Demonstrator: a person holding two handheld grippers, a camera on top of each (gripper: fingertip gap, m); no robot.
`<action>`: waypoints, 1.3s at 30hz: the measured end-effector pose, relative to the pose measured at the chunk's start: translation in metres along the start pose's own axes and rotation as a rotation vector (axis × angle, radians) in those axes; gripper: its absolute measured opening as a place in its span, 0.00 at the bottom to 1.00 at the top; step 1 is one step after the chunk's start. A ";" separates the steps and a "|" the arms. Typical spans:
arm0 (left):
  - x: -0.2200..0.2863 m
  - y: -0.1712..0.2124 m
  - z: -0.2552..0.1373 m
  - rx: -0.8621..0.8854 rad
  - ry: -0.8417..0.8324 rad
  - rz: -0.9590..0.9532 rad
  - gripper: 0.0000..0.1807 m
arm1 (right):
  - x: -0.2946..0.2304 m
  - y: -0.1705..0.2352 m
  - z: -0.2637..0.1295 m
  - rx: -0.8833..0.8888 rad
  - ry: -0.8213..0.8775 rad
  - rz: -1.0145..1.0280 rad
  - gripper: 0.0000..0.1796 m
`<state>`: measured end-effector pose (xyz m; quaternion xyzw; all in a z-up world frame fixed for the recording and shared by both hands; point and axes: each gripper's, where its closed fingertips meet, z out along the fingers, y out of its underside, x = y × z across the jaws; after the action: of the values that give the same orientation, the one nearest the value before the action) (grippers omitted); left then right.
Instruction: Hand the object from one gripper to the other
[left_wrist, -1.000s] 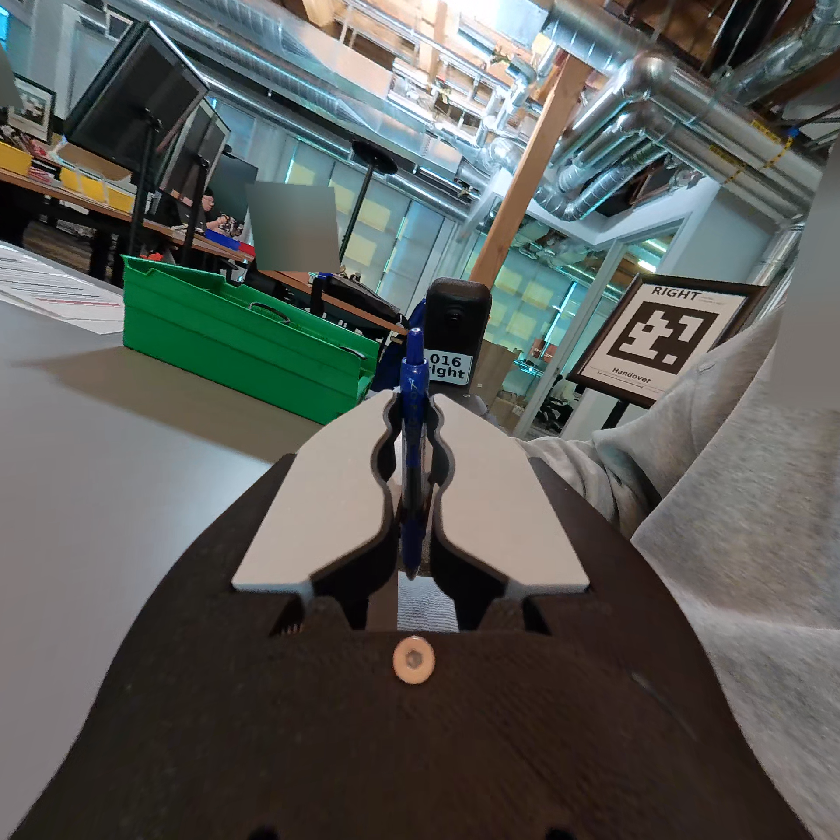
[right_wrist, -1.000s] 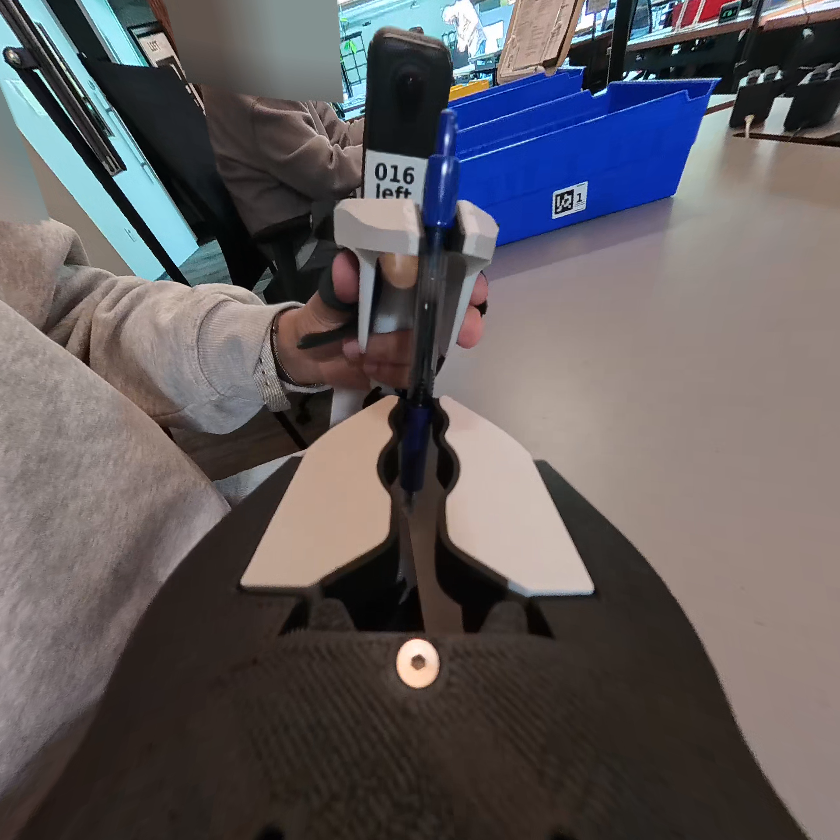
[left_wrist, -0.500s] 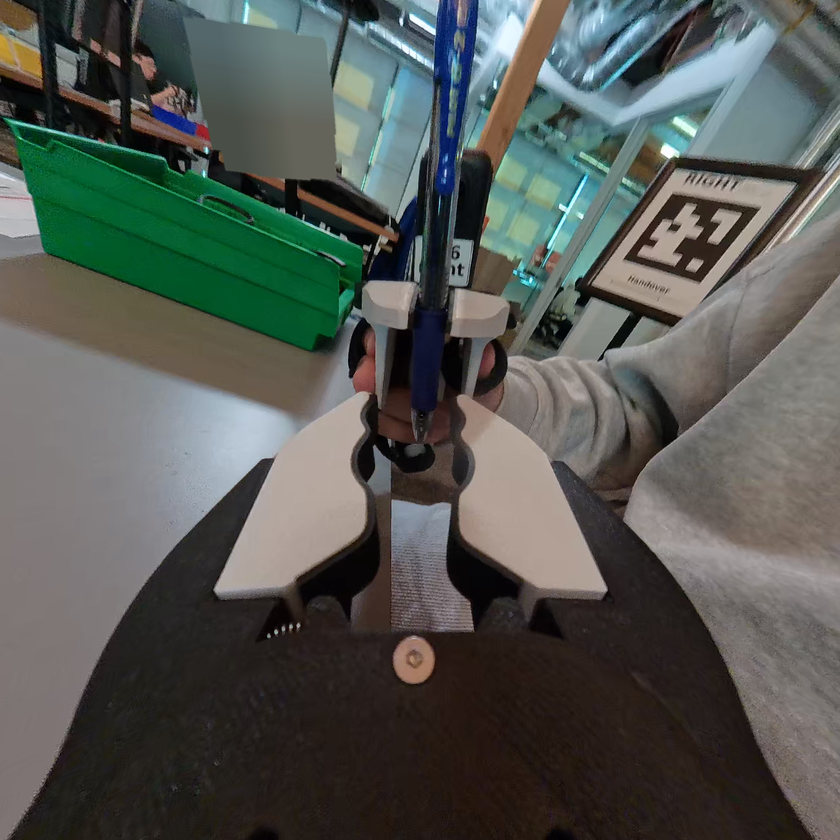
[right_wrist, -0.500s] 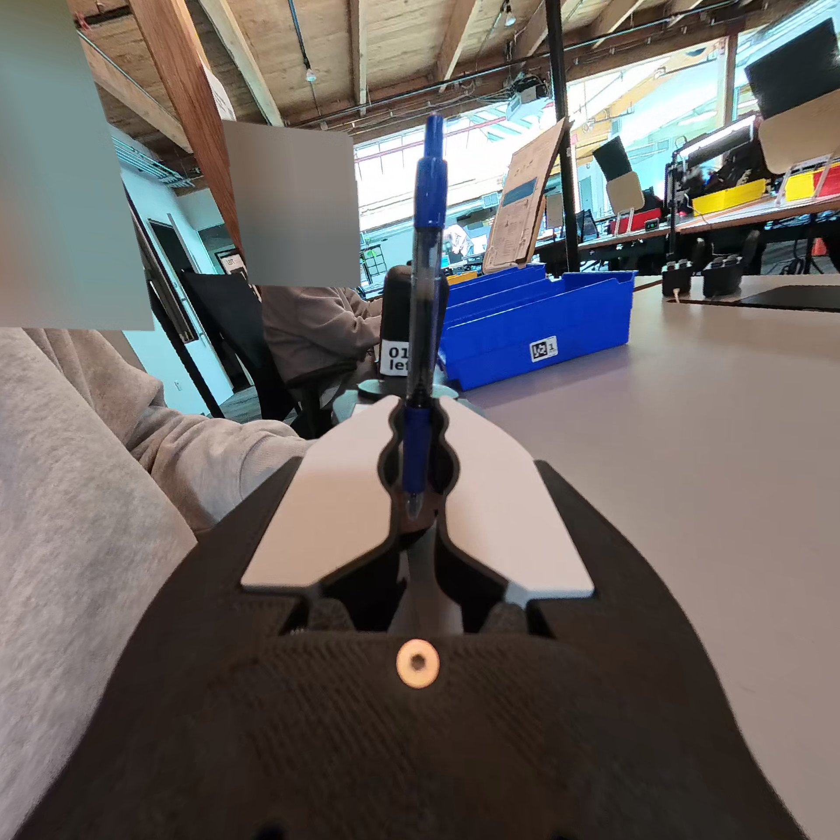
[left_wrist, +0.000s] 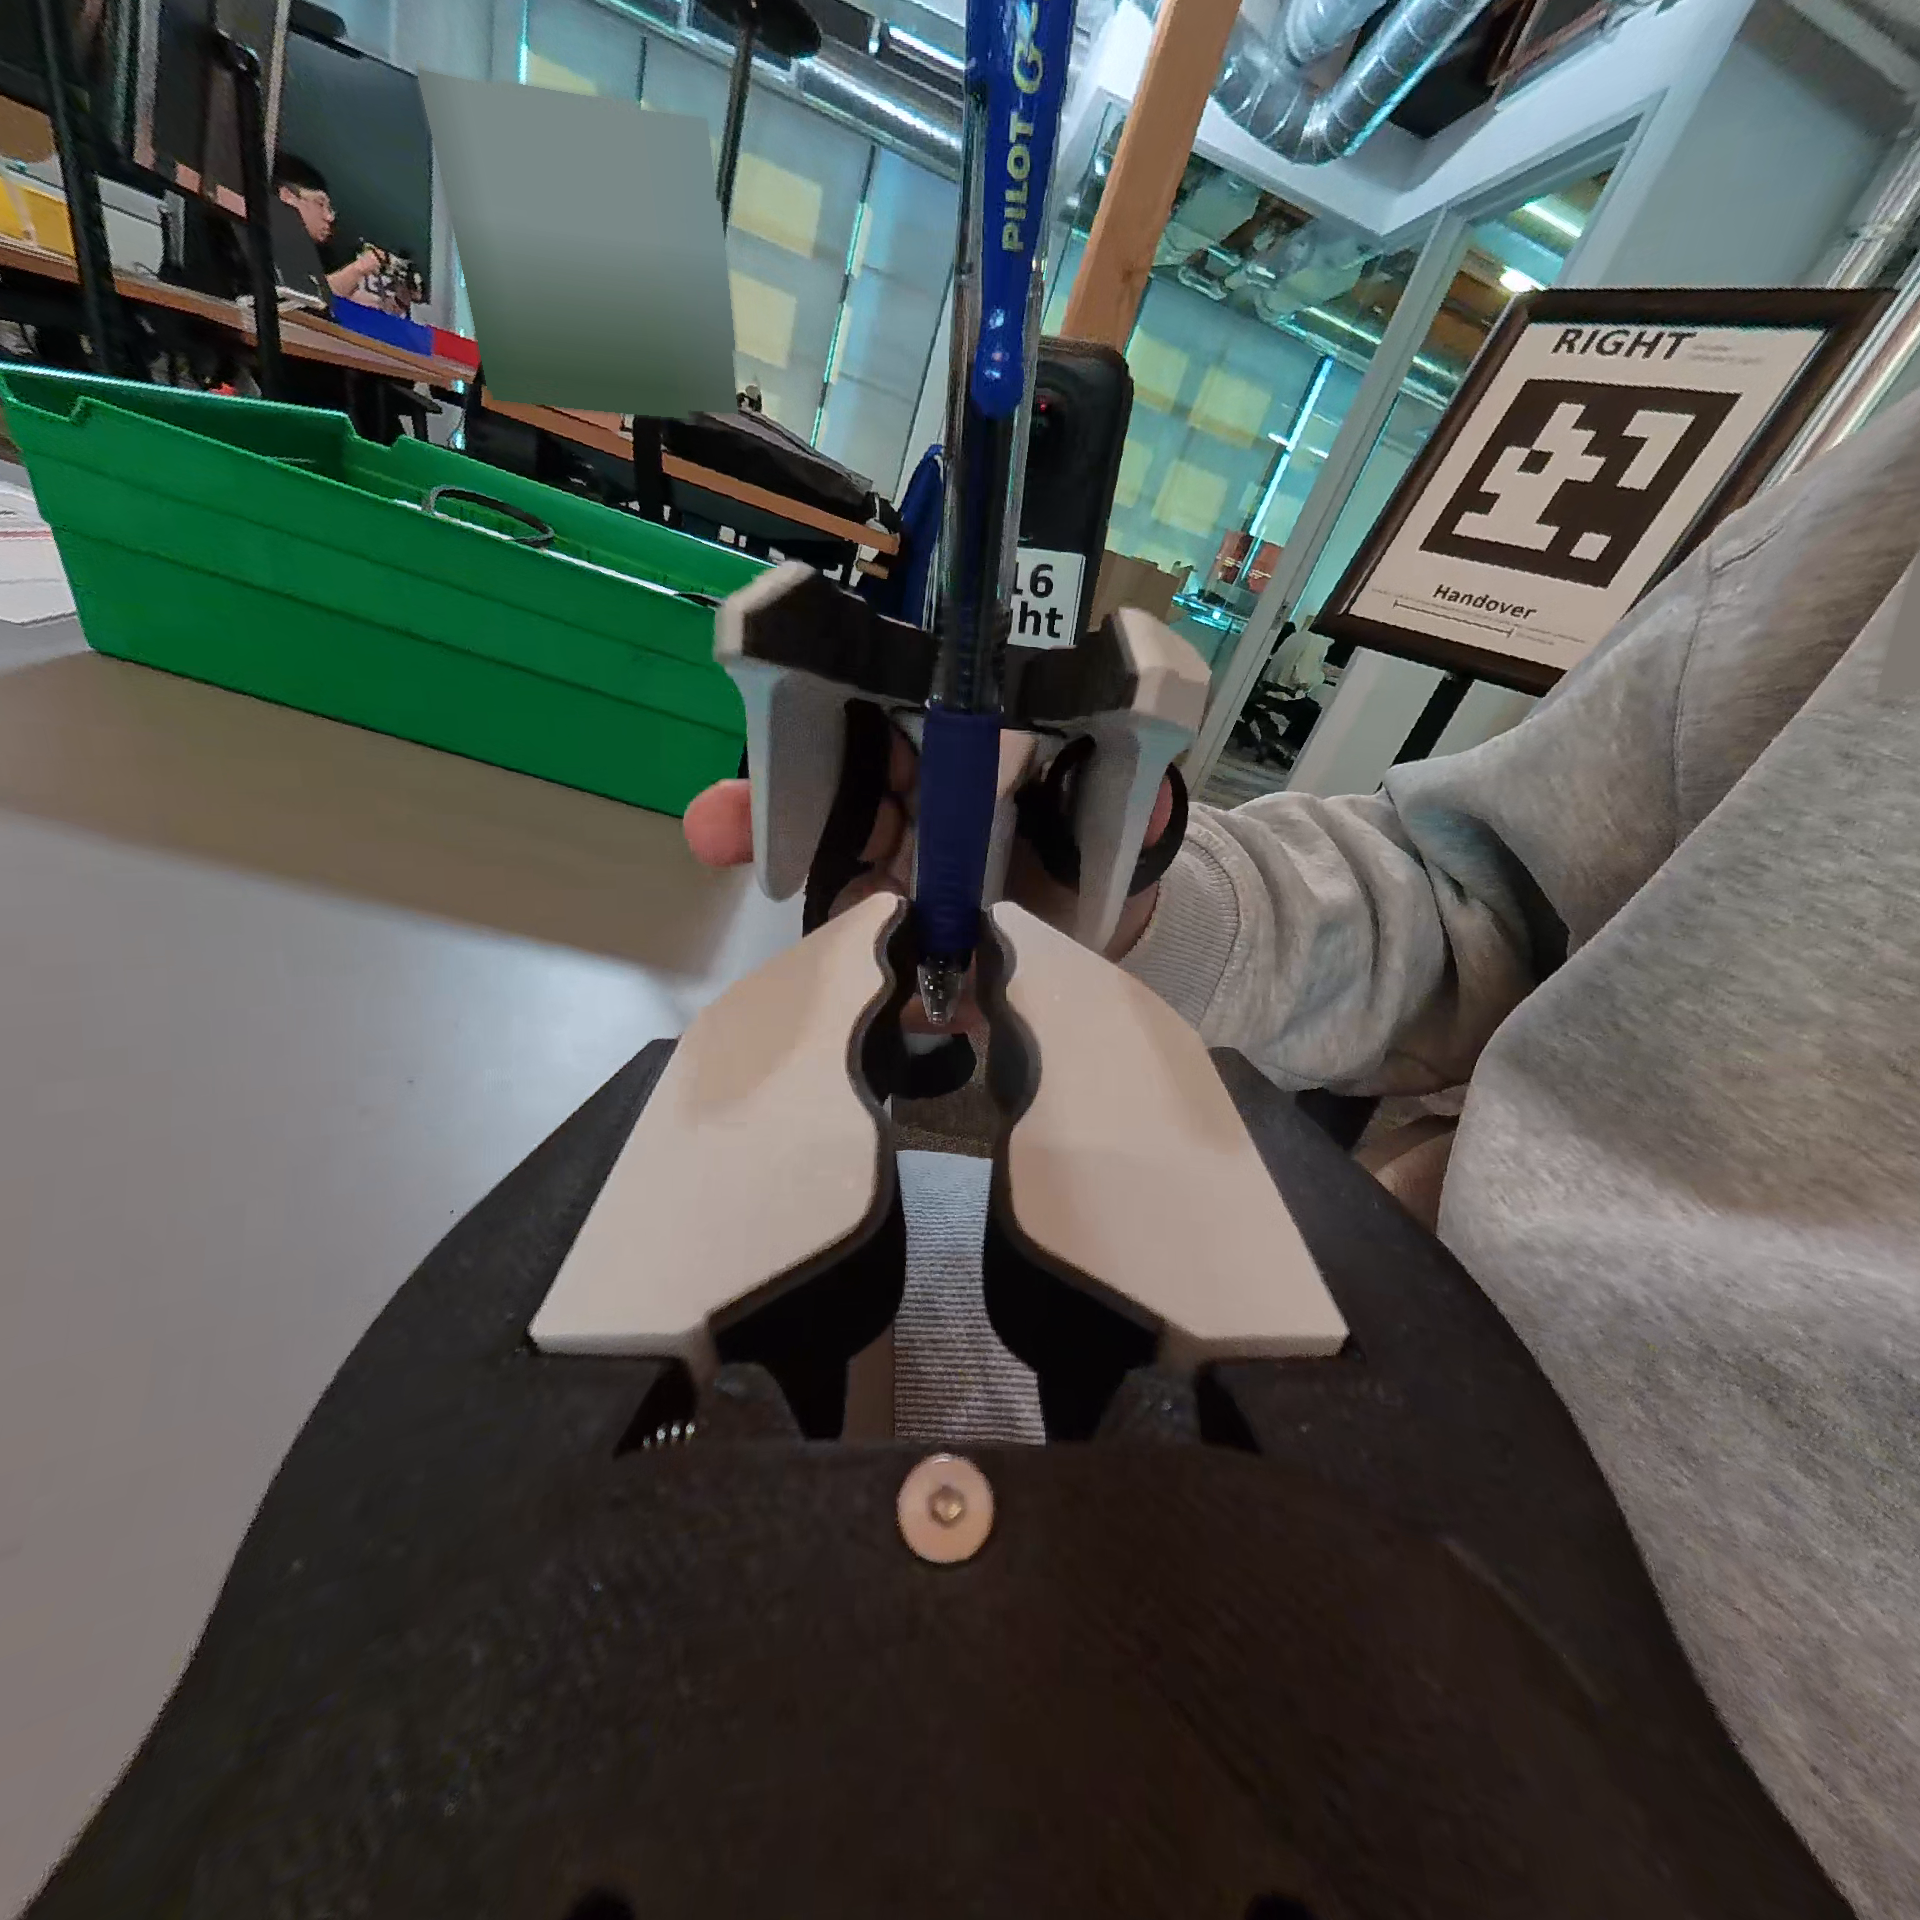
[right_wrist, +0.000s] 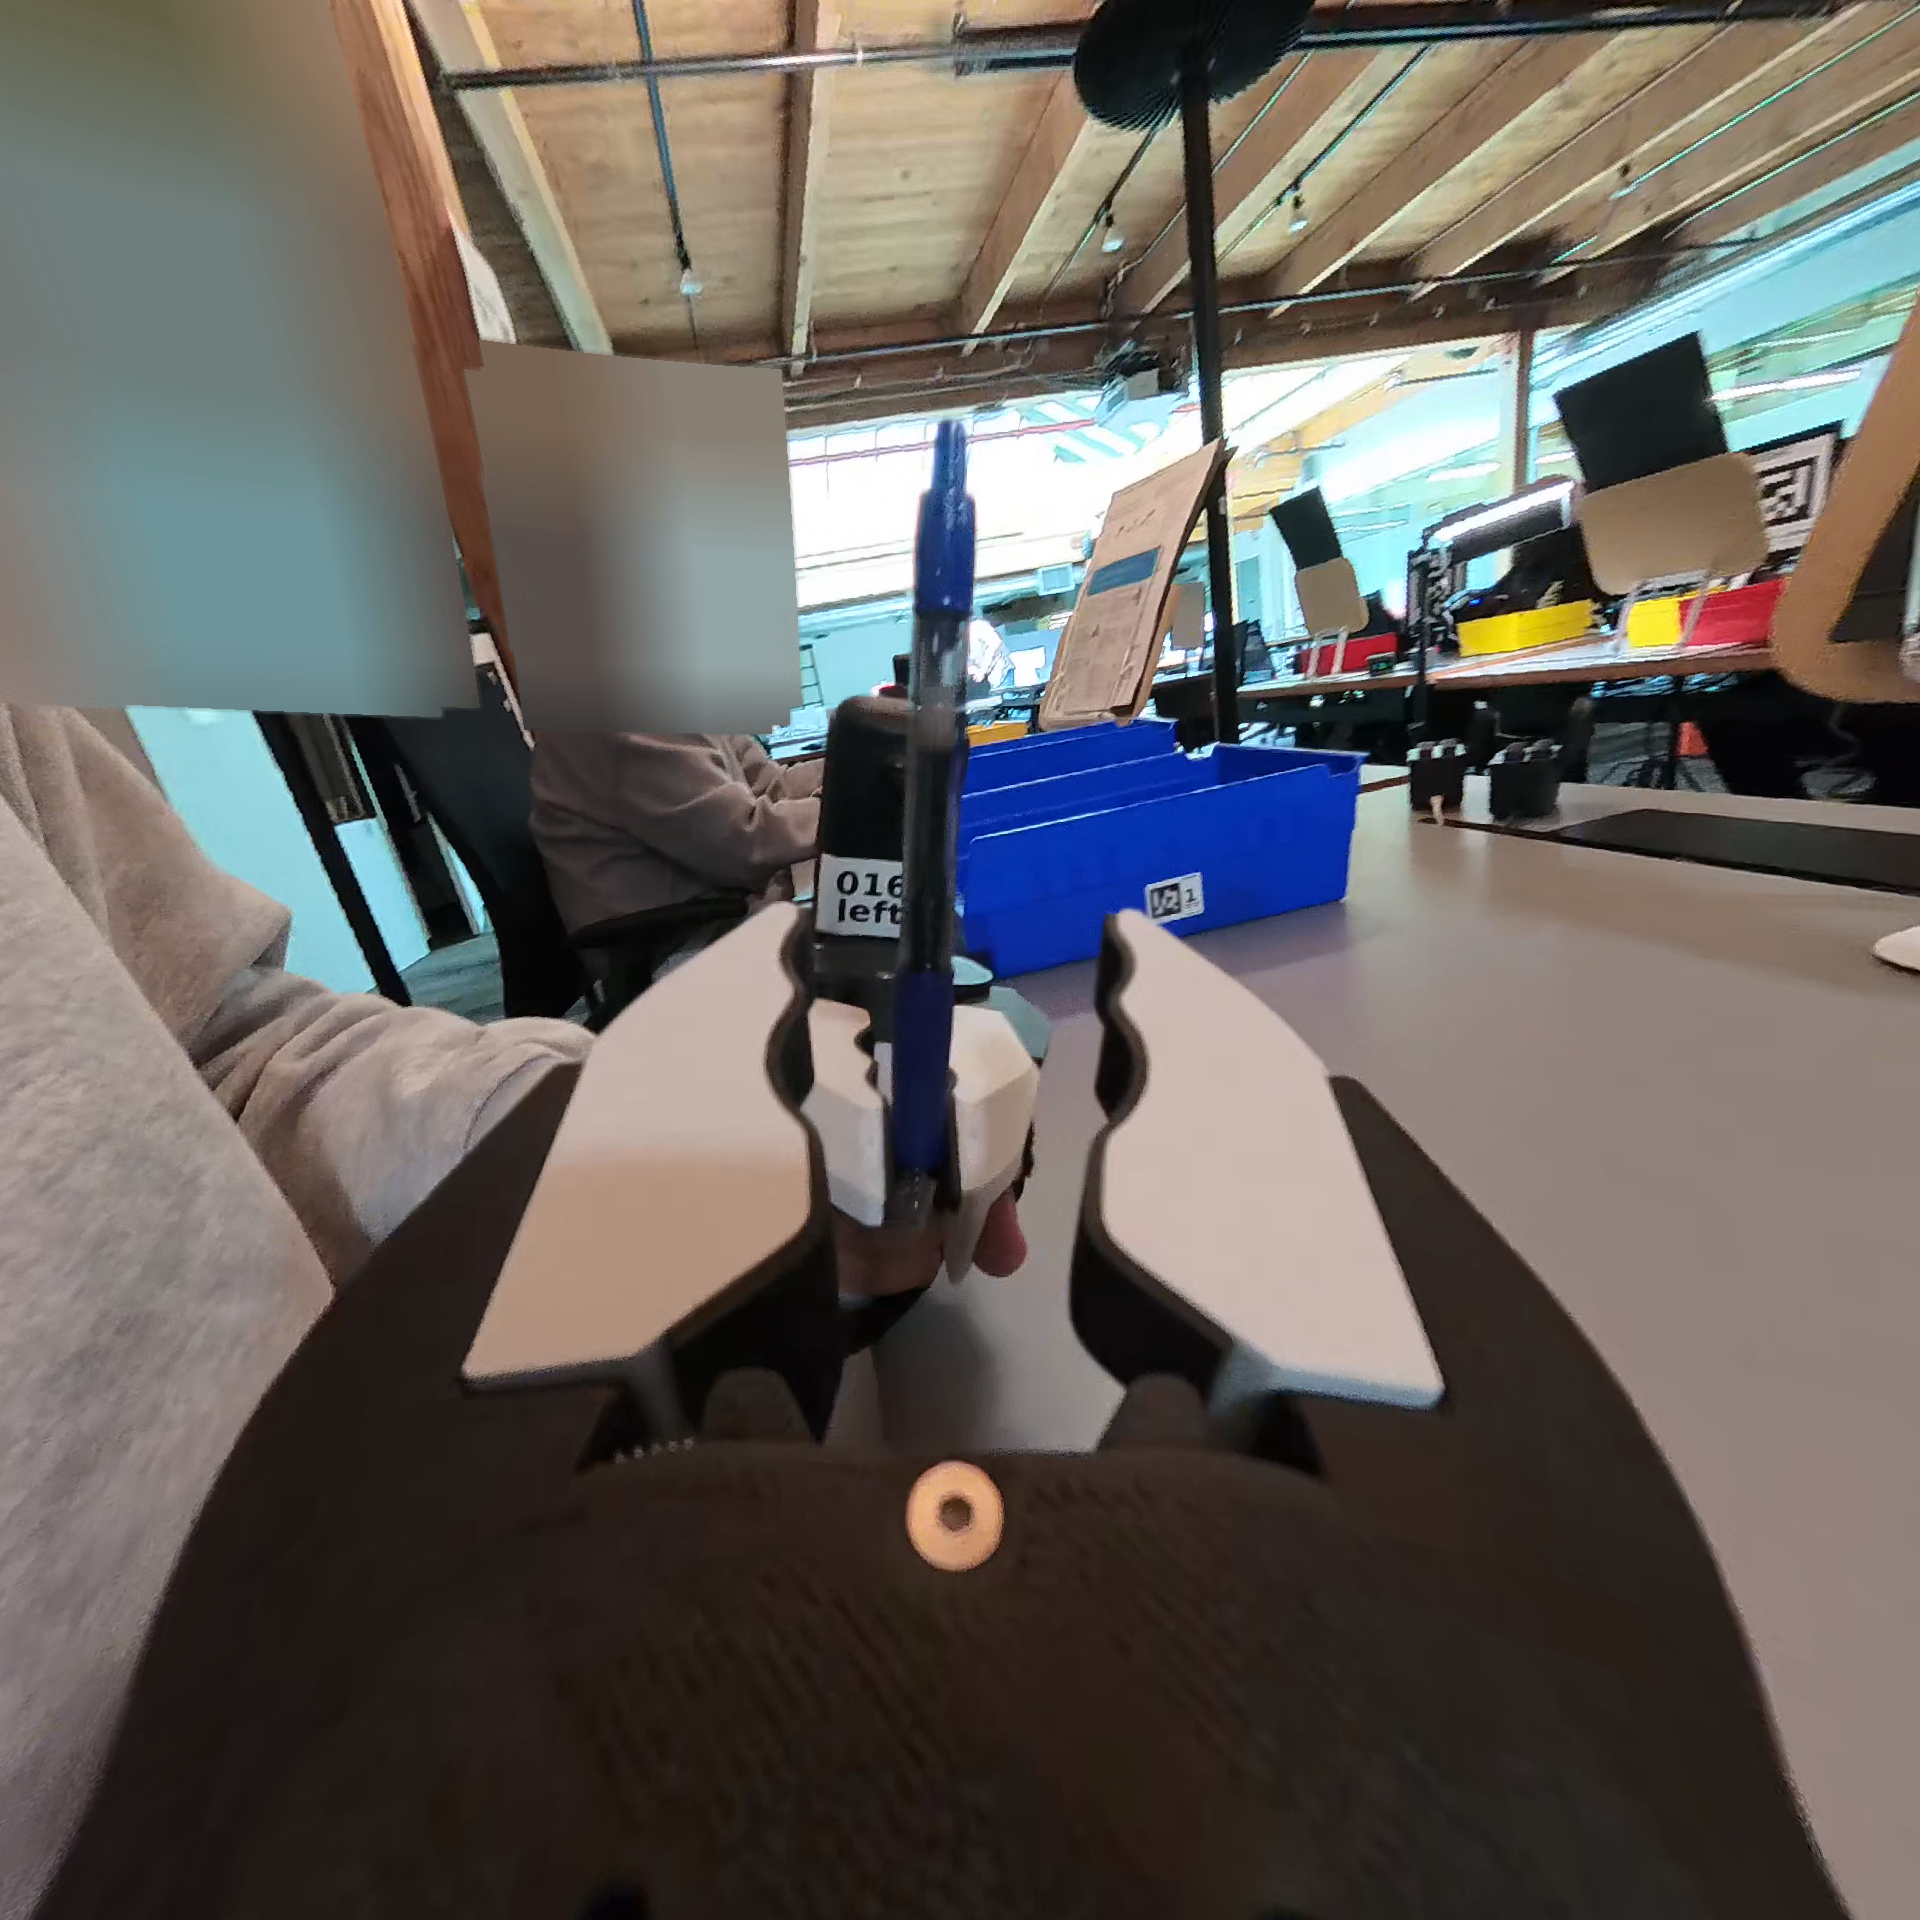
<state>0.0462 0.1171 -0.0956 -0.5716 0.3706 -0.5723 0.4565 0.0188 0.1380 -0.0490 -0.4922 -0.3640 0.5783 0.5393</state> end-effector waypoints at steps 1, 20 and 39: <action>0.000 -0.001 -0.001 0.007 -0.001 -0.003 0.05 | 0.002 -0.003 -0.001 0.009 0.014 0.001 0.30; 0.002 0.010 0.009 -0.063 -0.021 0.037 0.06 | -0.002 -0.023 0.005 -0.062 0.082 -0.060 0.06; -0.019 -0.016 -0.003 0.141 -0.094 -0.105 0.36 | 0.157 -0.158 -0.263 -0.164 1.062 -0.250 0.06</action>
<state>0.0402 0.1392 -0.0871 -0.5828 0.2771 -0.5928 0.4819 0.3241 0.2871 0.0080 -0.7095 -0.1416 0.1519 0.6734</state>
